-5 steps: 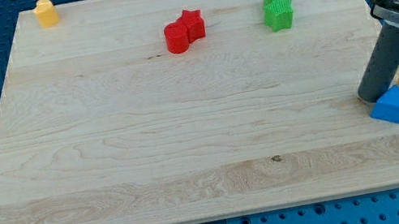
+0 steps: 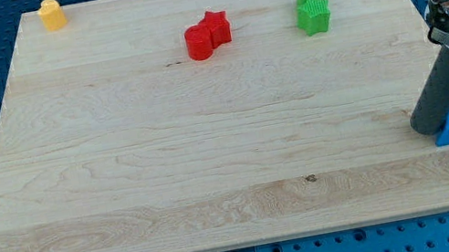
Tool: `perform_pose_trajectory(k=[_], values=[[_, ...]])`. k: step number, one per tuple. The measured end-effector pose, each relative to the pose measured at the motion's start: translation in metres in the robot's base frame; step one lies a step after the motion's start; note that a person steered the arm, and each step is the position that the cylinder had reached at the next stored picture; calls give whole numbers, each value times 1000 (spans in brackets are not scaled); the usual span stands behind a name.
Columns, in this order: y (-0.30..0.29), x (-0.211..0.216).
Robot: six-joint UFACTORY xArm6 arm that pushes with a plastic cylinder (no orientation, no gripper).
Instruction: Push the blue triangle above the blue cube
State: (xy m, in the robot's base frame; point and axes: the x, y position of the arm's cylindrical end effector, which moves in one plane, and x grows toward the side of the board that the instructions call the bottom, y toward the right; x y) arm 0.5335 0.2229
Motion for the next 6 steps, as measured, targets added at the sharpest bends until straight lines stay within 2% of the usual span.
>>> perform_pose_trajectory(k=[6], values=[[29, 3]])
